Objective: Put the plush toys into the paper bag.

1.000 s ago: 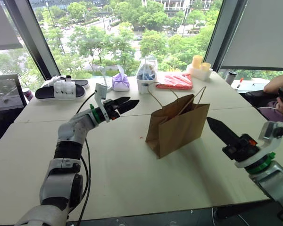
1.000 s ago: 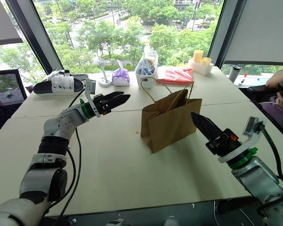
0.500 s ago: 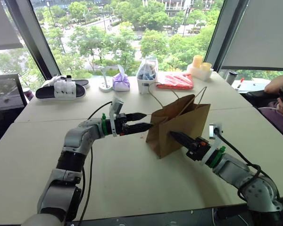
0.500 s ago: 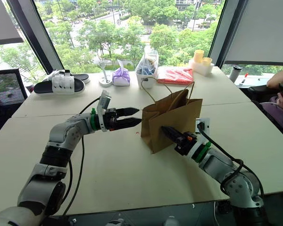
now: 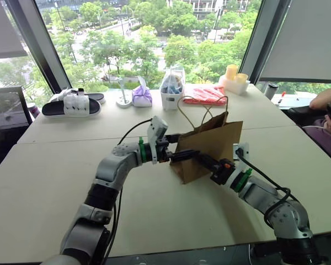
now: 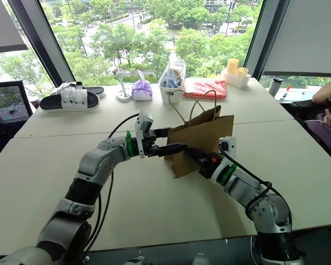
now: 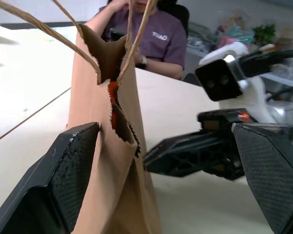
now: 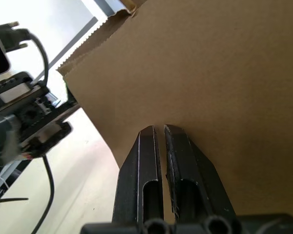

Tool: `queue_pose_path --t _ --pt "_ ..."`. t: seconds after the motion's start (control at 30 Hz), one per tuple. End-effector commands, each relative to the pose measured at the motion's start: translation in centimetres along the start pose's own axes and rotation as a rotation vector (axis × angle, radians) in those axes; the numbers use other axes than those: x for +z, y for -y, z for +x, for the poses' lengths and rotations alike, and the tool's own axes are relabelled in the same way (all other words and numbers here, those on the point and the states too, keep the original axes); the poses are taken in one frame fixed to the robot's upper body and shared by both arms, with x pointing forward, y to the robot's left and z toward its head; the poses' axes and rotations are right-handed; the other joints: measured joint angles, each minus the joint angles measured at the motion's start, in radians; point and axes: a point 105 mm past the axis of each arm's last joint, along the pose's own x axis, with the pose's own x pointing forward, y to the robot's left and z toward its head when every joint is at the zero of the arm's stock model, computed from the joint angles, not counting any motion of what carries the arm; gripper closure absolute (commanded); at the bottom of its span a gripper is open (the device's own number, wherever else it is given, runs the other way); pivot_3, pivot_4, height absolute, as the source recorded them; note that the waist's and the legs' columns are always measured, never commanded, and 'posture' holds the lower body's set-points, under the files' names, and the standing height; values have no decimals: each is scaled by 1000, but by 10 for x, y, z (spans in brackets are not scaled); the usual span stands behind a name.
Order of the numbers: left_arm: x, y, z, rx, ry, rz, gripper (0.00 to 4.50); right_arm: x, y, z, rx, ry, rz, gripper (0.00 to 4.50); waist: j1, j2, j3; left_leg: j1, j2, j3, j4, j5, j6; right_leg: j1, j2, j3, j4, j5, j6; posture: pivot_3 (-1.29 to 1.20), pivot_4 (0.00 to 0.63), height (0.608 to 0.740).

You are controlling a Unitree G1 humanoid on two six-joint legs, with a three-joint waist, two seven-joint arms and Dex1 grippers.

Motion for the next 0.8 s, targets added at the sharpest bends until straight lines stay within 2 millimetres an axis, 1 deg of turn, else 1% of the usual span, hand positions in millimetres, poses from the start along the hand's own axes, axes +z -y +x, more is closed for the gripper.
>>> queue_pose_path --t 0.03,0.07,0.17,0.23,0.27,0.3,0.33,0.4,0.43,0.5,0.57,0.7,0.8 --pt "7 -1 5 24 21 40 544 7 -13 -2 53 22 -28 4281 -2 0 0 0 0 0 0 0 0 0 0 0 0 0 0 0 150 740" --pt "8 -2 5 28 26 37 871 7 -15 -3 57 21 -27 4281 -2 0 0 0 0 0 0 0 0 0 0 0 0 0 0 0 150 740" --pt "10 -2 6 22 40 37 2201 4 -21 -6 86 12 -21 4281 -1 0 0 0 0 0 0 0 0 0 0 0 0 0 0 0 150 740" --pt "11 -2 6 19 44 38 3276 2 -27 -10 113 3 -13 4281 -1 0 0 0 0 0 0 0 0 0 0 0 0 0 0 0 150 740" --pt "11 -1 7 15 40 46 3700 1 -30 -14 128 -1 -5 4281 0 0 0 0 0 0 0 0 0 0 0 0 0 0 0 0 150 740" --pt "10 -1 7 12 37 52 4216 1 -32 -16 136 -4 1 4281 1 0 0 0 0 0 0 0 0 0 0 0 0 0 0 0 150 740" --pt "10 -1 7 11 36 54 4460 -1 -34 -20 147 -9 8 4281 1 0 0 0 0 0 0 0 0 0 0 0 0 0 0 0 150 740" --pt "12 -3 8 11 44 62 4460 -2 -38 -26 167 -20 19 4281 1 0 0 0 0 0 0 0 0 0 0 0 0 0 0 0 150 740" --pt "17 -2 7 -8 66 63 4460 -3 -41 -31 180 -25 30 4281 1 0 0 0 0 0 0 0 0 0 0 0 0 0 0 0 150 740" --pt "33 1 5 -87 134 39 4460 -6 -46 -40 195 -48 50 4281 4 0 0 0 0 0 0 0 0 0 0 0 0 0 0 0 150 740" --pt "43 5 4 -190 152 32 4460 -17 -54 -48 222 -105 66 4281 3 0 0 0 0 1 0 0 0 0 0 0 0 0 0 0 150 740" --pt "45 7 7 -346 69 55 4460 -36 -67 -60 244 -195 96 4281 -1 0 0 0 0 1 0 0 0 0 0 -1 -1 0 0 0 150 740" --pt "36 2 13 -386 0 78 4460 -45 -67 -66 214 -219 104 4281 0 0 0 0 0 1 0 0 0 1 0 -1 -1 0 0 0 150 740"
